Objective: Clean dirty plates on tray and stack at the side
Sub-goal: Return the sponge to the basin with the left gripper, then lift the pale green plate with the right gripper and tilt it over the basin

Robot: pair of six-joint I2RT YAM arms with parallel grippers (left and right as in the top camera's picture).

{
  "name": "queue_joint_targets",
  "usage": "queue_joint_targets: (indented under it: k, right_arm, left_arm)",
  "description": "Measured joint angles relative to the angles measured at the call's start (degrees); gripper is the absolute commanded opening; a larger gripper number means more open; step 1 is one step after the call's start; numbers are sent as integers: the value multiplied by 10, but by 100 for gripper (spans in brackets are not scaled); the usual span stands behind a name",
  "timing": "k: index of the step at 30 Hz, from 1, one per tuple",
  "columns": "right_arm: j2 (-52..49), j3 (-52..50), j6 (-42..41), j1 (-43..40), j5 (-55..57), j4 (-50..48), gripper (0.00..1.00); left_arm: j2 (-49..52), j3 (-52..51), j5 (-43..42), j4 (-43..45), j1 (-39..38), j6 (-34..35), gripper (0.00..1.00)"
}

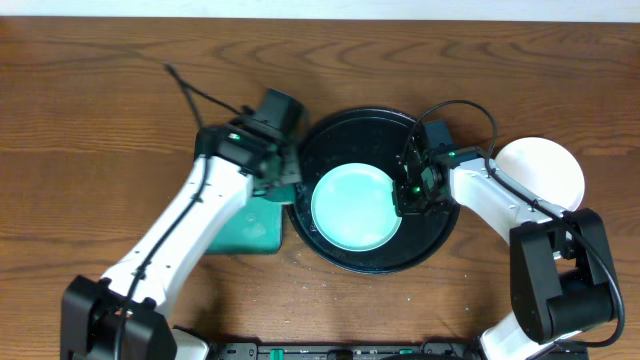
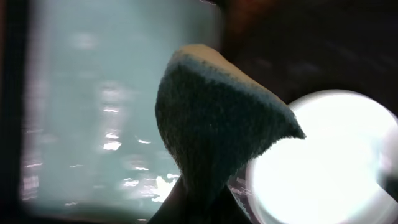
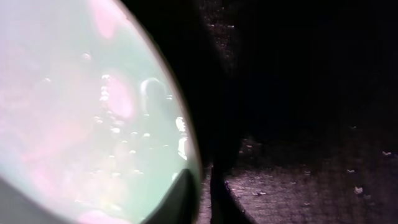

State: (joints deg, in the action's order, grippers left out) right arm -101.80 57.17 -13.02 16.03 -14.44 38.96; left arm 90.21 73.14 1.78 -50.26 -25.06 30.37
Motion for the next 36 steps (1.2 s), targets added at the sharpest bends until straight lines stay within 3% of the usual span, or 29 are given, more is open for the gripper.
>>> queue_joint_targets:
  k: [3, 6, 8, 9, 12, 13, 22, 30, 36]
  right_arm:
    - [0, -2, -2, 0, 5, -3, 21]
    - [0, -4, 0, 0, -3, -12, 43]
    - [1, -7, -6, 3, -9, -25, 45]
    - [3, -9, -5, 3, -15, -33, 40]
    - [6, -19, -3, 3, -10, -66, 5]
    - [6, -23, -2, 2, -3, -72, 1]
    - [12, -35, -6, 2, -3, -89, 1]
    - [18, 15, -10, 46, 12, -40, 1]
    - [66, 104, -10, 112, 41, -98, 1]
  left_arm:
    - [3, -10, 23, -3, 51, -3, 7]
    - [16, -40, 36, 11, 95, -4, 7]
    - [33, -63, 42, 27, 114, -5, 14]
    - [43, -75, 42, 36, 122, -7, 17]
    - [70, -91, 30, 40, 137, -24, 34]
    - [74, -93, 23, 40, 141, -31, 38]
    - [-35, -93, -21, 4, 147, -63, 66]
    - [-203, -90, -29, -23, 147, -66, 70]
    - [-269, -90, -30, -38, 147, -66, 71]
